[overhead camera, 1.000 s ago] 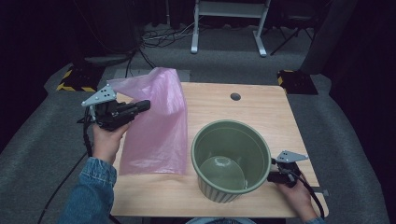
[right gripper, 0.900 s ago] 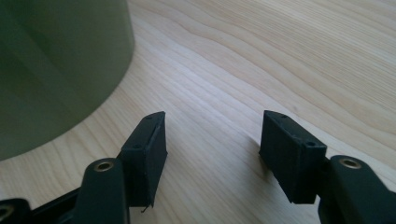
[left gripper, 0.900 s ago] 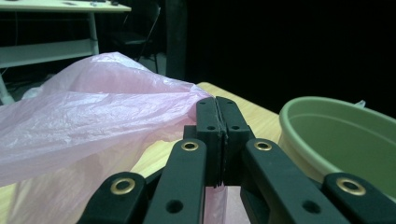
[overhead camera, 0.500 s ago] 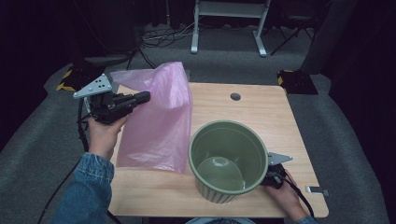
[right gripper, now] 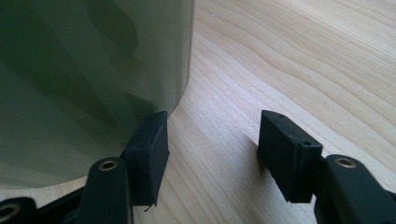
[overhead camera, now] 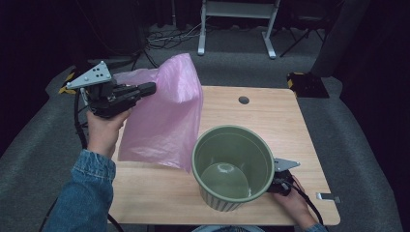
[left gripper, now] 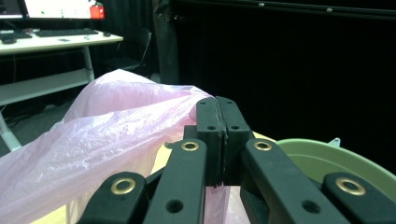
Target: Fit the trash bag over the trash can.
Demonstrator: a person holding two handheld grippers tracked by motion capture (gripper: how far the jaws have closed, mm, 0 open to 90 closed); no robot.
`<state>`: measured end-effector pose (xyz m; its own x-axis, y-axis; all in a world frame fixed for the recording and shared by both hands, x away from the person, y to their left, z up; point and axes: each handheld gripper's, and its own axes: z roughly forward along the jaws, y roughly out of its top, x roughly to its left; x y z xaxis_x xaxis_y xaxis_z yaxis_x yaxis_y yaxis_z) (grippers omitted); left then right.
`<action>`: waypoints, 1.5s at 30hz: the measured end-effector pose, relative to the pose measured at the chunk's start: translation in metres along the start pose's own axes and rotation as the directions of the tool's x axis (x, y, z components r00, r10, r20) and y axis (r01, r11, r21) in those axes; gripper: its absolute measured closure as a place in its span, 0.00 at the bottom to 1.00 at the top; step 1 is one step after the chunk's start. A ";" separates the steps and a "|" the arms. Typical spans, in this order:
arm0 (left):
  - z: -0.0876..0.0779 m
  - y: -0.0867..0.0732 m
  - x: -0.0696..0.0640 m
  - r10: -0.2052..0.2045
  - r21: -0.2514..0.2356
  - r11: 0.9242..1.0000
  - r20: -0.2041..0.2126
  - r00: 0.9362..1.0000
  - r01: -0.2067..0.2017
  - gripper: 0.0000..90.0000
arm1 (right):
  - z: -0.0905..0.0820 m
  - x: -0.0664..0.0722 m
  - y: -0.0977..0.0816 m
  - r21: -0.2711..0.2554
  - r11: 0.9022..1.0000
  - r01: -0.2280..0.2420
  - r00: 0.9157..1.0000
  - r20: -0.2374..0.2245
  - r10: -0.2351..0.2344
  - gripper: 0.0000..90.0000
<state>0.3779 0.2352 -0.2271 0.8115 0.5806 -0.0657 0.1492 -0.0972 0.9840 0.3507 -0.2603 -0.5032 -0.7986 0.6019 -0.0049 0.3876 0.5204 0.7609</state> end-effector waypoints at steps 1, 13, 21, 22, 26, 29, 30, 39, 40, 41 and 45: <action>0.000 0.004 -0.001 0.006 -0.004 1.000 0.003 1.000 -0.006 0.99 | 0.000 0.000 0.000 0.000 1.000 0.000 1.000 0.001 0.000 0.48; 0.001 0.036 -0.014 0.055 -0.044 0.998 0.043 0.998 -0.053 0.99 | 0.000 0.000 0.000 0.006 1.000 -0.015 1.000 0.017 0.015 0.42; 0.006 0.061 -0.028 0.079 -0.072 0.995 0.074 0.994 -0.073 0.99 | -0.001 -0.001 -0.001 0.007 1.000 -0.029 0.999 0.030 0.028 0.40; 0.008 0.066 -0.031 0.088 -0.075 0.994 0.080 0.993 -0.082 0.99 | -0.001 -0.001 -0.001 0.007 1.000 -0.030 0.999 0.030 0.030 0.40; 0.011 0.073 -0.038 0.094 -0.082 0.993 0.093 0.991 -0.087 0.99 | -0.002 -0.001 -0.002 0.007 0.999 -0.031 0.999 0.032 0.031 0.40; 0.016 0.077 -0.044 0.102 -0.088 0.992 0.105 0.989 -0.092 0.99 | -0.002 -0.002 -0.002 0.006 0.999 -0.032 0.999 0.034 0.032 0.40; 0.020 0.080 -0.048 0.106 -0.091 0.991 0.110 0.988 -0.096 0.99 | -0.002 -0.002 -0.002 0.007 0.999 -0.034 0.999 0.036 0.034 0.40; 0.034 0.086 -0.058 0.105 -0.102 0.991 0.150 0.983 -0.091 0.99 | -0.007 -0.006 -0.006 0.006 0.999 -0.037 0.999 0.039 0.036 0.40; 0.035 0.086 -0.059 0.106 -0.100 0.991 0.153 0.983 -0.091 0.99 | -0.007 -0.007 -0.007 0.007 0.999 -0.039 0.998 0.040 0.038 0.39; 0.038 0.086 -0.061 0.101 -0.097 0.991 0.158 0.982 -0.087 0.99 | -0.008 -0.008 -0.007 0.007 0.999 -0.040 0.998 0.042 0.040 0.39; 0.051 0.087 -0.071 0.097 -0.087 0.993 0.180 0.979 -0.082 0.99 | -0.010 -0.011 -0.009 0.007 0.999 -0.042 0.998 0.045 0.042 0.39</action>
<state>0.3617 0.1443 -0.1453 0.9107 0.4131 0.0011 0.0324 -0.0741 0.9967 0.3510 -0.2774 -0.5034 -0.7600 0.6500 -0.0022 0.4242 0.4985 0.7560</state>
